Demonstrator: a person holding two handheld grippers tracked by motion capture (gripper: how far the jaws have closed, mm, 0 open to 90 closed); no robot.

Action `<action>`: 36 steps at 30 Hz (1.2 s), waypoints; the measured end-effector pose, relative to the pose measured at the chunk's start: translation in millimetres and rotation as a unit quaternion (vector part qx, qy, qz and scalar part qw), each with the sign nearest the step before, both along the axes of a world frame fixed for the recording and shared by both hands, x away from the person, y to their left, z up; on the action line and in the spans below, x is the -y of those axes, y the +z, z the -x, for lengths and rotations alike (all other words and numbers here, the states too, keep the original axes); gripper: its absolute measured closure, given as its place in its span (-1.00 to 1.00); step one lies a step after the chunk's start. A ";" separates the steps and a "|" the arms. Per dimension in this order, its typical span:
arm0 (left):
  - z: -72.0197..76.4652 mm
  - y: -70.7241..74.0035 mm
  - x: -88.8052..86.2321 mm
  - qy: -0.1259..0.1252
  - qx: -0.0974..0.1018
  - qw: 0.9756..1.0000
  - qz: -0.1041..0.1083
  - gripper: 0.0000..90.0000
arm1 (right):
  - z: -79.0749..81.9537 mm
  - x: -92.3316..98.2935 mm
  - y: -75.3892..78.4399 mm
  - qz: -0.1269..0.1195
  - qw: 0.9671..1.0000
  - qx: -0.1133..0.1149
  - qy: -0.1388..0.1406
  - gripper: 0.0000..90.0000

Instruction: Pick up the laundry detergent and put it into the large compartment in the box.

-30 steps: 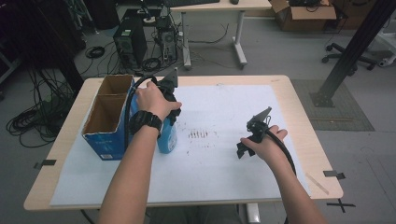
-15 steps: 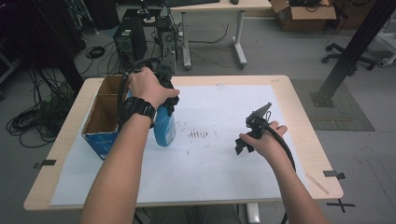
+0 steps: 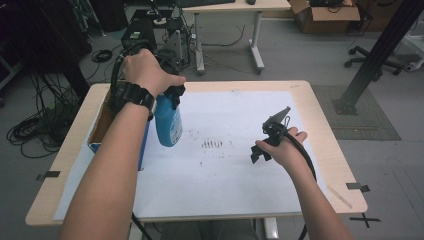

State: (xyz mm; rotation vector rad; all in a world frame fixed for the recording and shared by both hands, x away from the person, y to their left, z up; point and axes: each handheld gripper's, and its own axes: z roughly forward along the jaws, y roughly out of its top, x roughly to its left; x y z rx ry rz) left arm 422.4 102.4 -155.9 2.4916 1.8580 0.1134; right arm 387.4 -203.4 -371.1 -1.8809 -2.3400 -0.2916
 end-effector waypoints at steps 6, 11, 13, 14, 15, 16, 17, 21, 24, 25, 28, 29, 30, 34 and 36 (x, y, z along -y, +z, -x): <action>-1.9 20.6 -5.4 -0.001 0.003 1.000 0.000 -0.17 | -1.7 2.0 0.2 -0.003 1.000 -0.001 -0.001 -0.90; -4.7 38.7 -15.2 0.005 0.002 1.000 0.002 -0.17 | -4.4 5.4 3.0 0.001 1.000 0.002 -0.002 -0.90; -5.6 43.6 -19.6 0.011 0.006 1.000 0.005 -0.17 | -5.7 7.0 5.0 -0.002 1.000 0.002 -0.006 -0.90; -6.3 46.2 -22.6 0.014 0.007 1.000 0.005 -0.17 | -6.4 8.1 4.7 -0.001 1.000 0.002 -0.006 -0.90; -7.5 52.0 -29.6 0.021 0.009 1.000 0.004 -0.17 | -6.8 8.7 4.5 0.001 1.000 0.002 -0.007 -0.90; -7.5 52.0 -29.6 0.021 0.009 1.000 0.004 -0.17 | -6.8 8.7 4.5 0.001 1.000 0.002 -0.007 -0.90; -7.7 53.8 -32.2 0.022 0.010 1.000 0.004 -0.17 | -7.4 9.7 4.0 0.000 1.000 0.003 -0.006 -0.90; -8.4 65.7 -50.4 0.035 0.016 0.999 0.011 -0.17 | -10.2 13.3 4.6 0.003 1.000 0.004 -0.012 -0.89; -7.9 74.3 -67.8 0.049 0.022 0.998 0.013 -0.17 | -11.5 14.0 5.1 0.003 1.000 0.004 -0.014 -0.89; -7.6 76.2 -73.0 0.053 0.022 0.998 0.013 -0.17 | -12.2 14.1 5.5 0.004 1.000 0.003 -0.015 -0.89; -7.4 79.9 -89.0 0.065 0.025 0.998 0.008 -0.17 | -13.6 13.9 6.1 0.006 1.000 0.004 -0.015 -0.89; -7.3 80.5 -92.5 0.067 0.025 0.997 0.007 -0.17 | -14.2 13.4 6.3 0.007 1.000 0.004 -0.014 -0.89; -7.3 81.1 -97.4 0.069 0.025 0.997 0.005 -0.17 | -14.3 13.2 6.5 0.005 1.000 0.005 -0.016 -0.89; -6.9 79.4 -118.1 0.087 0.022 0.996 0.006 -0.17 | -14.6 13.4 6.5 0.007 1.000 0.002 -0.016 -0.89; -6.7 77.1 -127.0 0.095 0.020 0.995 0.007 -0.17 | -15.4 15.0 6.0 0.009 1.000 0.002 -0.019 -0.89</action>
